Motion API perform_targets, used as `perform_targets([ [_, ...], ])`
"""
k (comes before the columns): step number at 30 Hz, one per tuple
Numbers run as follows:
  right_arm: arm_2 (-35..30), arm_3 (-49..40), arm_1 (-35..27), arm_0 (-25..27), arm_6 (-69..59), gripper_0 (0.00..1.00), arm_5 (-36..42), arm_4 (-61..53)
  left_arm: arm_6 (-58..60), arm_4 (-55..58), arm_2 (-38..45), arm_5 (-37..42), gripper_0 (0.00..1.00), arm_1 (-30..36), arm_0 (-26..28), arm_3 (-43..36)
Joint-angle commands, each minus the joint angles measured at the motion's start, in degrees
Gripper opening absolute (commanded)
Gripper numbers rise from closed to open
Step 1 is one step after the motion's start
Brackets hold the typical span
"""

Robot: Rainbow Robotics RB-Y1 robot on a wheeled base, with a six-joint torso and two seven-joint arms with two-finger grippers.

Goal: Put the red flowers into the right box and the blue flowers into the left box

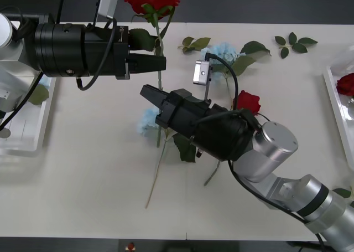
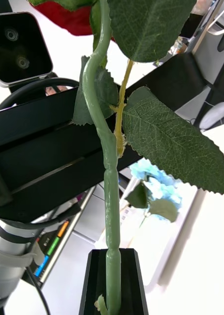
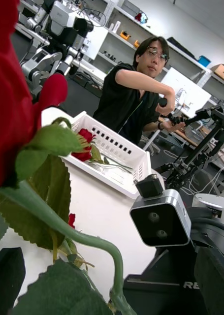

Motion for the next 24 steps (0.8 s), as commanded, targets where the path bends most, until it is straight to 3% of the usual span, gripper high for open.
perform_targets([
  [1,0.5,-1.9,-6.7,-3.4,0.2,0.00,-0.5,-3.1,-0.8,0.6,0.9,-1.2,1.00,0.6,0.3,-0.4],
  [12,0.6,-2.4,-29.1,-7.8,-3.9,0.00,1.0,-7.7,0.9,0.6,1.2,-0.6,1.00,11.1,3.2,-0.6],
  [20,0.5,-3.7,-49.9,-7.8,-17.9,0.00,1.9,-8.0,11.1,-2.0,1.2,0.2,1.00,18.8,9.0,-2.3],
  [24,0.5,-0.9,-56.7,-7.6,-21.4,0.00,2.5,-8.0,18.0,-7.7,1.3,0.2,1.00,20.7,11.8,-5.9],
])
